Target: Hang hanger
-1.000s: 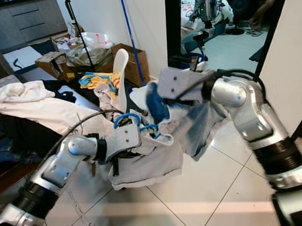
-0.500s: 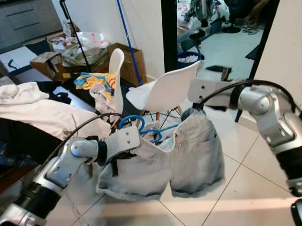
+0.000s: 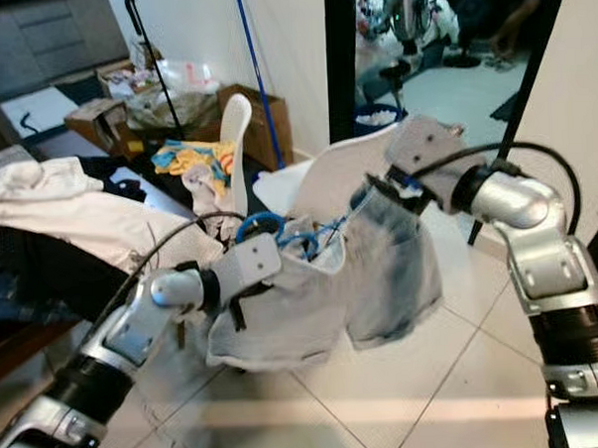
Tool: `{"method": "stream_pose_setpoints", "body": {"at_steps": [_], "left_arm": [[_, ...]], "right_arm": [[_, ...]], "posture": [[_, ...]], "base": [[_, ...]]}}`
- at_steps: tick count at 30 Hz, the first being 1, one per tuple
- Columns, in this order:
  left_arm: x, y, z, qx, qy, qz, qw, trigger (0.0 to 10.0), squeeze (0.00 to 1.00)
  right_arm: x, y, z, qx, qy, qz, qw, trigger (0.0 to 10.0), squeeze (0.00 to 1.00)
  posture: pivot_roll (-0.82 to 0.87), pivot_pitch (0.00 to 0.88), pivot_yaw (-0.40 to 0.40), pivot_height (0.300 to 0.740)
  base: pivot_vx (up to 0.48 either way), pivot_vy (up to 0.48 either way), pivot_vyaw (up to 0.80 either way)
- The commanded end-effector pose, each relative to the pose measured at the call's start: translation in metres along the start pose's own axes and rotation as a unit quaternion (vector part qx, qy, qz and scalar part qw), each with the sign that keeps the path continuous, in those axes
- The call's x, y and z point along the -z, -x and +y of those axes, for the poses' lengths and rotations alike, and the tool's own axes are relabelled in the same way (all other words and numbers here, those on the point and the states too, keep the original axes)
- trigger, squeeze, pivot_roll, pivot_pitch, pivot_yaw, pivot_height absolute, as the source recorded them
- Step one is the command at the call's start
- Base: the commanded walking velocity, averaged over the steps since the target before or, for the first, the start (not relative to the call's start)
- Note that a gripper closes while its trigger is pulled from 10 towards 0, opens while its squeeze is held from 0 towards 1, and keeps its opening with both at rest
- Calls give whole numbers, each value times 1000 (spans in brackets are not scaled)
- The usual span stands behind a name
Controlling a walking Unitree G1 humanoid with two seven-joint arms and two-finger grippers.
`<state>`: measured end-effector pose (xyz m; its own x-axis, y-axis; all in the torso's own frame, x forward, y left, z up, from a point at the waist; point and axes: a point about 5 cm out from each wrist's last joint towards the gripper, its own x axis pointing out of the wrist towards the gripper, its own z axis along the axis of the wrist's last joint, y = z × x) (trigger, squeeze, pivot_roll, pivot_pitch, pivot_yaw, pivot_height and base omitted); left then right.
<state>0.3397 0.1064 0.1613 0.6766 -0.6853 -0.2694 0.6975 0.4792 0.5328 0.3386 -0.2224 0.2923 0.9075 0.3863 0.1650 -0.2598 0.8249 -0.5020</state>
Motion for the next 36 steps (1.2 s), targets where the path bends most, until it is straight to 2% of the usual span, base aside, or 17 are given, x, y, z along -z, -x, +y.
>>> {"method": "stream_pose_setpoints", "body": {"at_steps": [1,2,4,5,6,8,9,11,13,15,17,18,20,23,29,32,36], "left_arm": [[-1,4,6,-40,64,-50,996,10000,0],[-1,5,4,-40,81,-62,994,10000,0],[-1,6,3,-39,91,-70,993,10000,0],[-4,9,-4,-15,103,-96,990,10000,0],[-4,9,-4,-15,103,-96,990,10000,0],[-9,16,-16,34,114,-137,983,10000,0],[-9,16,-16,34,114,-137,983,10000,0],[-13,23,-21,83,96,-154,980,10000,0],[-11,31,-24,133,50,-154,978,10000,0],[-10,34,-23,151,33,-149,977,10000,0],[-10,43,-12,178,4,-143,974,10000,0],[-10,43,-12,178,4,-143,974,10000,0],[-13,51,-2,203,-22,-141,969,10000,0],[-20,58,6,231,-47,-144,961,10000,0],[-29,62,12,266,-90,-144,949,10000,0],[-35,57,15,275,-104,-153,944,10000,0],[-39,54,17,278,-109,-161,941,10000,0]], "right_arm": [[29,9,0,61,-134,46,988,10000,0],[37,12,4,69,-163,58,983,10000,0],[41,14,7,73,-180,65,979,10000,0],[52,21,10,87,-197,76,974,10000,0],[52,21,10,87,-197,76,974,10000,0],[71,38,13,126,-223,98,962,10000,0],[71,38,13,126,-223,98,962,10000,0],[70,44,12,110,-216,97,965,10000,0],[54,47,13,46,-194,60,978,10000,0],[44,49,13,16,-188,40,981,10000,0],[20,59,-9,-41,-181,-4,983,10000,0],[20,59,-9,-41,-181,-4,983,10000,0],[1,72,-21,-125,-158,-34,979,10000,0],[-13,87,-28,-209,-138,-41,967,10000,0],[-27,92,-38,-242,-167,-50,954,10000,0],[-20,96,-22,-272,-187,-40,943,10000,0],[-13,101,-13,-286,-196,-28,938,10000,0]], "posture": [[-32,50,18,740],[-32,50,18,740],[-32,50,18,740],[-42,53,19,740],[-42,53,19,740],[-43,53,19,740],[-43,53,19,740],[-54,53,24,740],[-54,49,22,740],[-54,49,22,740],[-53,41,18,740],[-53,41,18,740],[-52,37,14,740],[-52,35,10,740],[-56,30,12,740],[-60,31,25,740],[-63,32,29,740]], "base": [[0,0,-750],[0,0,-750],[0,0,-750],[0,0,-800],[0,0,-800],[0,0,-800],[0,0,-800],[0,0,-800],[0,0,-800],[0,0,-800],[0,0,0],[0,0,0],[0,0,0],[0,0,0],[0,0,-369],[0,0,-775],[0,0,-775]]}}
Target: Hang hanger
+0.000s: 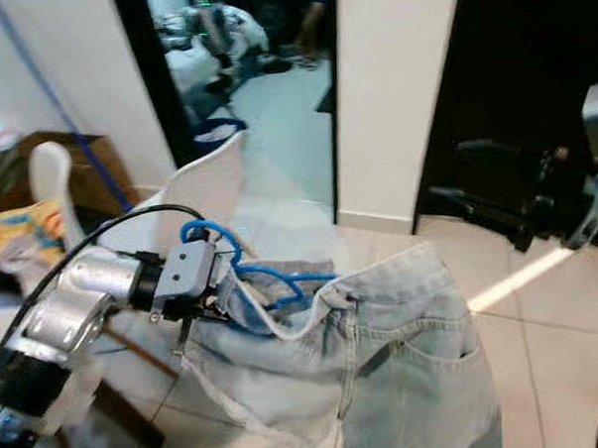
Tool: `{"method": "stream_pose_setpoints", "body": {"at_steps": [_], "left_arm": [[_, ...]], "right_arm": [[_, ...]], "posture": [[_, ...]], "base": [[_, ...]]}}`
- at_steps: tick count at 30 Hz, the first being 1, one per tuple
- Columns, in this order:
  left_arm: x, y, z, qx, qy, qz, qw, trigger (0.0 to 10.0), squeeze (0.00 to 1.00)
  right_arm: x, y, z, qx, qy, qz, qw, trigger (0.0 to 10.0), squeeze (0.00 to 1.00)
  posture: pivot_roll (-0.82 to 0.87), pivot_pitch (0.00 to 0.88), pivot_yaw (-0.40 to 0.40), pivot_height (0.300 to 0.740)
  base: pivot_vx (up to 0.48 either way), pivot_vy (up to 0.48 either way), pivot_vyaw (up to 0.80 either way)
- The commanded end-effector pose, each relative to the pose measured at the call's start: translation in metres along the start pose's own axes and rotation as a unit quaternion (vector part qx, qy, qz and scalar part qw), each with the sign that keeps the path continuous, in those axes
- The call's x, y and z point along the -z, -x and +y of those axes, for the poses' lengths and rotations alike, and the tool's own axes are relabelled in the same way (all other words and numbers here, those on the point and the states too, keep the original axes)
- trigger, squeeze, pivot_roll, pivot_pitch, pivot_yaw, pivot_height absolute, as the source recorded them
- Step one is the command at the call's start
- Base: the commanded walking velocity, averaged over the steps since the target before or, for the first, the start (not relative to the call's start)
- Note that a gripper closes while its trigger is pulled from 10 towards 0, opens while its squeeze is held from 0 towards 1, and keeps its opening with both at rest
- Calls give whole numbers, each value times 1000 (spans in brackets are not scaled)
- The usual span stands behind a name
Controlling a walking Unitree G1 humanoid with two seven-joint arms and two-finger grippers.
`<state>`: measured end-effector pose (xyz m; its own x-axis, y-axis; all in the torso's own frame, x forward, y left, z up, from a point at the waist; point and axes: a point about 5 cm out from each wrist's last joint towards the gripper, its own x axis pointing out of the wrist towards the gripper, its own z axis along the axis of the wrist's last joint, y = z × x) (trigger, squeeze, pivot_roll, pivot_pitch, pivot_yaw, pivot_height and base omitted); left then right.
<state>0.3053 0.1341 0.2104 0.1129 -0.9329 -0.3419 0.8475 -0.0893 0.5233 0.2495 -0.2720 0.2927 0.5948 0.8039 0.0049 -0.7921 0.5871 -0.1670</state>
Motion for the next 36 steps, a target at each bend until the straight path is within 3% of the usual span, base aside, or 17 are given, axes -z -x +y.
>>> {"method": "stream_pose_setpoints", "body": {"at_steps": [1,7,10,18,24,26,28,30,31,32,36], "left_arm": [[-6,-2,4,2,-13,-18,1000,10000,0],[-9,0,21,6,-38,-14,999,10000,0],[-9,0,21,6,-38,-14,999,10000,0],[-1,6,35,-14,-71,24,997,10000,0],[-4,2,36,-1,-85,14,996,10000,0],[-5,-1,36,5,-90,10,996,10000,0],[-7,-6,36,18,-100,5,995,10000,0],[-8,-8,36,21,-104,3,994,10000,0],[-8,-8,36,21,-104,3,994,10000,0],[-10,-10,38,24,-113,-1,993,10000,0],[-11,-11,38,26,-118,-3,993,10000,0]], "right_arm": [[-2,-2,5,-16,3,-7,1000,10000,0],[-15,16,3,-7,0,-32,999,10000,0],[-15,16,3,-7,0,-32,999,10000,0],[-28,34,9,-7,-3,-36,999,10000,0],[-25,28,28,-82,-28,-14,996,10000,0],[-20,22,32,-97,-31,10,995,10000,0],[-7,8,40,-136,-36,67,988,10000,0],[-5,3,44,-153,-39,83,984,10000,0],[-5,3,44,-153,-39,83,984,10000,0],[1,-5,47,-156,-30,134,978,10000,0],[6,-7,47,-145,-19,164,975,10000,0]], "posture": [[-63,32,29,740],[-74,28,42,740],[-74,28,42,740],[-89,26,60,740],[-94,28,61,740],[-96,29,62,740],[-96,30,59,740],[-96,30,59,740],[-96,30,59,740],[-98,30,58,740],[-98,30,58,740]], "base": [[0,0,-775],[0,0,-775],[0,0,-775],[0,0,-784],[0,0,-788],[0,0,-788],[0,0,-788],[0,0,-788],[0,0,-788],[0,0,-788],[0,0,-788]]}}
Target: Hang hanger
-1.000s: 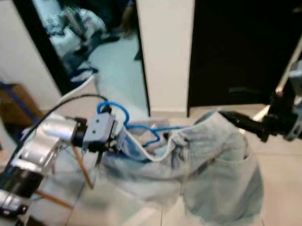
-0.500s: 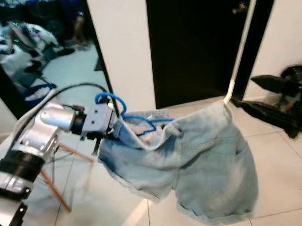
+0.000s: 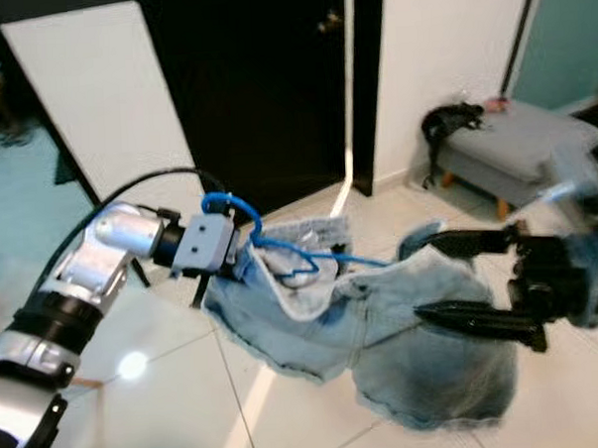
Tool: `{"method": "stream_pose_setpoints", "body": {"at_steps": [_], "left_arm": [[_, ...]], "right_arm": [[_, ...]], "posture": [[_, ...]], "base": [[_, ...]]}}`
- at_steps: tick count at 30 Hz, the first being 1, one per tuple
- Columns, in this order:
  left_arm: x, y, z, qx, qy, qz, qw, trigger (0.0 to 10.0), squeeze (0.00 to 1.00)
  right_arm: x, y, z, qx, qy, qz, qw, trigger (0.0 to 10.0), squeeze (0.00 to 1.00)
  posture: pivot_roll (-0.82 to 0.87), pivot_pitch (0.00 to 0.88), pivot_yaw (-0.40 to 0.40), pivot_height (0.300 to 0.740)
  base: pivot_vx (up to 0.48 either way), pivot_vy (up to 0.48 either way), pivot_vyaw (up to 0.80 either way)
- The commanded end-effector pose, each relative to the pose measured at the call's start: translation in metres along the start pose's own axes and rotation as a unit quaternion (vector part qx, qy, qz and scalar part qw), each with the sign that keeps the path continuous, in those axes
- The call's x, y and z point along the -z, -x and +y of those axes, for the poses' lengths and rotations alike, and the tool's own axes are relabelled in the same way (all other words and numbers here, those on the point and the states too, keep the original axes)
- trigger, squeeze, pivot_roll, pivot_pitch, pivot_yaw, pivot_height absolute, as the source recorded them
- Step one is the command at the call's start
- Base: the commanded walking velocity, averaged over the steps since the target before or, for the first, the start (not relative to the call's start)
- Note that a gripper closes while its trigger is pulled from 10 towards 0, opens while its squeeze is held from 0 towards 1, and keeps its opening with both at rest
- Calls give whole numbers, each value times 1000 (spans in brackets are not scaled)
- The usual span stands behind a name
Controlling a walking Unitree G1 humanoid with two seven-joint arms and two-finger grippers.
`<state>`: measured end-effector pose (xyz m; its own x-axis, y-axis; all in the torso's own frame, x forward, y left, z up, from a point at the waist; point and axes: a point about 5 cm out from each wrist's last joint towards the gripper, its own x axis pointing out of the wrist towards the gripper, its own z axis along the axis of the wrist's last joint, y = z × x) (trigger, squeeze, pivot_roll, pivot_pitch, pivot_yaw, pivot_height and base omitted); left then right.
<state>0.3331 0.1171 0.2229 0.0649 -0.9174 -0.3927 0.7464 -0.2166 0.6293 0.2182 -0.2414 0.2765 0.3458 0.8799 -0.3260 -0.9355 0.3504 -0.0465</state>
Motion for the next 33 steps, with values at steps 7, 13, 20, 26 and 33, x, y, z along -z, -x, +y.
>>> {"method": "stream_pose_setpoints", "body": {"at_steps": [7,13,20,26,33], "left_arm": [[-15,-2,9,3,-45,-23,999,10000,0],[-22,-5,10,23,-66,-30,997,10000,0],[-30,-12,10,45,-79,-47,995,10000,0],[-32,-12,9,59,-62,-60,994,10000,106],[-30,-7,9,53,-30,-79,995,10000,1000]], "right_arm": [[1,-10,2,3,23,59,998,10000,0],[10,-18,6,-21,18,111,993,4706,0],[15,-26,1,-18,36,136,990,0,0],[12,-28,-2,-4,46,125,991,0,0],[11,-30,-6,11,52,117,992,0,0]], "posture": [[-104,35,52,740],[-103,37,49,740],[-100,36,46,740],[-99,40,46,740],[-97,41,44,740]], "base": [[0,0,0],[0,0,0],[0,0,0],[0,0,0],[0,0,0]]}}
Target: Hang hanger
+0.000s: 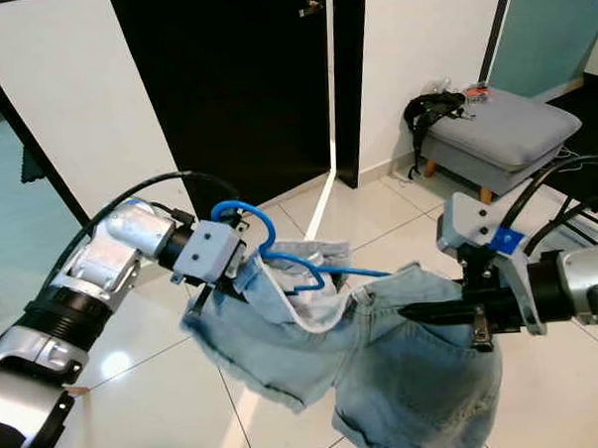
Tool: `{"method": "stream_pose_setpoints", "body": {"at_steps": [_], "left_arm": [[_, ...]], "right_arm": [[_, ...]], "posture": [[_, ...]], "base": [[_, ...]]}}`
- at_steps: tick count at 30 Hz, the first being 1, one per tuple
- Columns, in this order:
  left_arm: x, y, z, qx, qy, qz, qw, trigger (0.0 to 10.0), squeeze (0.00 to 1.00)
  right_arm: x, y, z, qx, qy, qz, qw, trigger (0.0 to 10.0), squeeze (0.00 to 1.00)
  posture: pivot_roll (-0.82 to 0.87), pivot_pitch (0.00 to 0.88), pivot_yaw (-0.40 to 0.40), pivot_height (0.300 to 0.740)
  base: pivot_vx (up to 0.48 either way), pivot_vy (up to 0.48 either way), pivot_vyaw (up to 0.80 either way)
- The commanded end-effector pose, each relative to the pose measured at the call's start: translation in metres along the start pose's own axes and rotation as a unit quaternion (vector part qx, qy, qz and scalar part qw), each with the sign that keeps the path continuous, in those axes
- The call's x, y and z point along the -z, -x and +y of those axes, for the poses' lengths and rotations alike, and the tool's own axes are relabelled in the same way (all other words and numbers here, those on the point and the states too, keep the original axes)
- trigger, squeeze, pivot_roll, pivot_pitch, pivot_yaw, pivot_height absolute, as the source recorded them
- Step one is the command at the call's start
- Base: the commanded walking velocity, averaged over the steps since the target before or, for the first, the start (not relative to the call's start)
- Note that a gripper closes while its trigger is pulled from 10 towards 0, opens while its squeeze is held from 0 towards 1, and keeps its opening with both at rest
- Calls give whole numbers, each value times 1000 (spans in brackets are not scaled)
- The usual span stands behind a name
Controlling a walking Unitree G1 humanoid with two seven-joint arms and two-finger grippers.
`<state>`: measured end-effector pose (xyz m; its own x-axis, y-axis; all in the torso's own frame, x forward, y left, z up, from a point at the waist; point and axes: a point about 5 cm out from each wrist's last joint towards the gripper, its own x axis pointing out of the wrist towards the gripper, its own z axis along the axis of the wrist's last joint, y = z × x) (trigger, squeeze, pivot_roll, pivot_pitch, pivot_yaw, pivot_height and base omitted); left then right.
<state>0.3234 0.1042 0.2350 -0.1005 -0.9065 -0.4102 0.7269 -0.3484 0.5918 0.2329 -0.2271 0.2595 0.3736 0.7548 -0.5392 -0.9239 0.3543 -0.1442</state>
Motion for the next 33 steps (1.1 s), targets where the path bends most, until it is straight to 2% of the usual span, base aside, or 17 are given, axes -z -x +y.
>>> {"method": "stream_pose_setpoints", "body": {"at_steps": [1,5,7,11,13,15,16,17,18,20,21,23,26,28,31,32,33], "left_arm": [[-10,0,7,-17,-19,-29,999,10000,1000],[-8,2,8,-24,-17,-25,999,10000,1000],[-2,15,12,-50,7,-14,999,10000,1000],[-1,18,13,-58,13,-12,998,10000,1000],[9,32,13,-86,42,3,995,10000,1000],[16,42,11,-107,60,19,992,10000,1000],[16,42,11,-107,60,19,992,10000,1000],[24,54,7,-137,86,32,986,10000,1000],[24,54,7,-137,86,32,986,10000,1000],[38,74,-4,-185,128,52,973,10000,1000],[38,74,-4,-185,128,52,973,10000,1000],[43,91,-10,-231,159,46,959,10000,1000],[43,97,-10,-245,168,39,954,10000,1000],[39,105,-8,-269,174,7,947,10000,1000],[35,109,-5,-276,168,-13,946,10000,1000],[30,105,-4,-250,157,-23,955,10000,353],[30,105,-4,-250,157,-23,955,10000,353]], "right_arm": [[-2,-7,2,-12,11,-6,1000,0,0],[-2,-8,2,-10,12,-8,1000,0,0],[-2,-8,2,-8,10,-14,1000,0,0],[-2,-7,2,-6,9,-14,1000,0,0],[3,-5,0,12,1,-11,1000,0,0],[6,-3,-4,30,-8,-12,999,0,0],[6,-3,-4,30,-8,-12,999,0,0],[13,0,-9,57,-22,-10,998,0,0],[13,0,-9,57,-22,-10,998,0,0],[26,6,-12,91,-46,-8,995,0,0],[26,6,-12,91,-46,-8,995,0,0],[37,10,-8,100,-60,4,993,0,0],[40,10,-7,100,-63,9,993,0,0],[46,11,-5,100,-64,22,993,0,0],[49,11,-4,100,-63,28,993,0,0],[47,10,-5,97,-57,20,993,0,0],[47,10,-5,97,-57,20,993,0,0]], "posture": [[-96,41,44,740],[-97,41,43,740],[-97,39,45,740],[-97,39,45,740],[-98,40,47,740],[-97,40,46,740],[-97,40,46,740],[-96,40,47,740],[-96,40,47,740],[-98,42,48,740],[-98,42,48,740],[-101,42,47,740],[-101,42,47,740],[-100,41,44,740],[-101,41,44,740],[-99,40,42,740],[-99,40,42,740]], "base": [[0,0,0],[0,0,0],[0,0,0],[0,0,0],[0,0,0],[0,0,0],[0,0,0],[0,0,0],[0,0,0],[0,0,0],[0,0,0],[0,0,0],[0,0,0],[0,0,0],[0,0,0],[0,0,0],[0,0,0]]}}
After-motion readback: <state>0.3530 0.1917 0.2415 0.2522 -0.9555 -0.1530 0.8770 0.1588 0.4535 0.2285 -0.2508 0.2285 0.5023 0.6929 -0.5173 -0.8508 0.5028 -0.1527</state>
